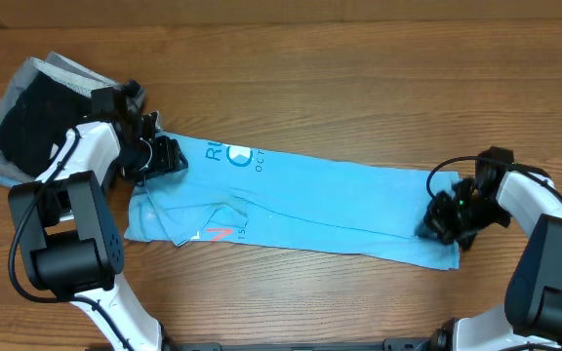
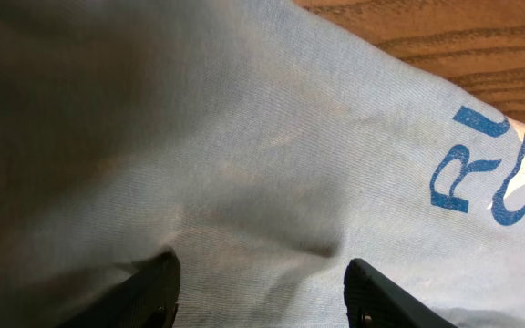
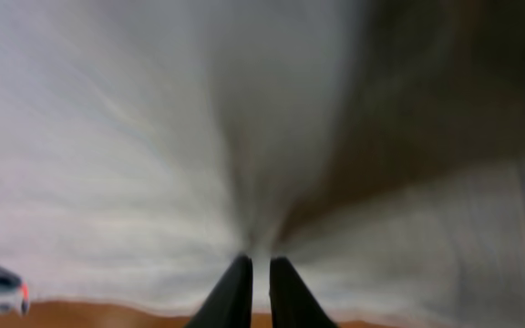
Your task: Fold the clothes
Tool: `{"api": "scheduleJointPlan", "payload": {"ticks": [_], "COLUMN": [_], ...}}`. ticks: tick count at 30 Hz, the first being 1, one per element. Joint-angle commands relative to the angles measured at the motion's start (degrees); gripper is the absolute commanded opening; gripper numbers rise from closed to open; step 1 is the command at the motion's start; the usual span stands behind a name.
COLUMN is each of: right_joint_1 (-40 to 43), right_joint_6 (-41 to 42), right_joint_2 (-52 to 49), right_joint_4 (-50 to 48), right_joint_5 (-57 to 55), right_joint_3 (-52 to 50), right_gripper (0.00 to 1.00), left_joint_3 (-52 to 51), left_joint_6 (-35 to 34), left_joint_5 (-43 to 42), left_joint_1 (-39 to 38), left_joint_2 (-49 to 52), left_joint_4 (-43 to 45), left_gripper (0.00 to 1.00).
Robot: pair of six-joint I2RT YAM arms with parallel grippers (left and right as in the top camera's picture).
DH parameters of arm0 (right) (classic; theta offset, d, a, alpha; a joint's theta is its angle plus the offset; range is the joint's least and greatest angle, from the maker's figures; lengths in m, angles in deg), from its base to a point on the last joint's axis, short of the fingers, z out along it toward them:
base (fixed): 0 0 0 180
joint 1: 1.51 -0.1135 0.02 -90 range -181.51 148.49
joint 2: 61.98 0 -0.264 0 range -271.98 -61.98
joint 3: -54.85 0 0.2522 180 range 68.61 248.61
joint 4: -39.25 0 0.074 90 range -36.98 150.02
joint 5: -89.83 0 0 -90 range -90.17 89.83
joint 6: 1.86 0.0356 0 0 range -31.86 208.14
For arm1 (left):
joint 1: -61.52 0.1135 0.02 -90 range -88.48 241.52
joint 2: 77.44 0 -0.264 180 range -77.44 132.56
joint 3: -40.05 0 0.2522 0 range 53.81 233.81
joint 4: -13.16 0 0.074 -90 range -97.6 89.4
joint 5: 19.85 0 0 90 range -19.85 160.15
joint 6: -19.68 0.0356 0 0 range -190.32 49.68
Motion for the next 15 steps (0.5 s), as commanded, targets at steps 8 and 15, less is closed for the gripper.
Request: {"api": "scheduleJointPlan", "payload": {"ticks": [8,15], "right_joint_1": [0.5,1.9], "right_joint_6": [2.0,2.1], "right_joint_2": [8.1,7.4], "right_joint_4": [7.8,-2.9], "right_joint_5": [-9.5,-9.9], "right_joint_3": [12.5,10.3], "right_gripper": [0.24,0.34], "left_joint_3": [-3.0,-3.0], "left_joint_6": [0.9,0.9], "left_joint_5": [0.4,0.4], "left_joint_1": [-0.7,-0.7], "left_joint_2": [3.1,3.1], "left_joint_4": [-0.8,-0.4], "left_gripper": [0.62,0.62]}}
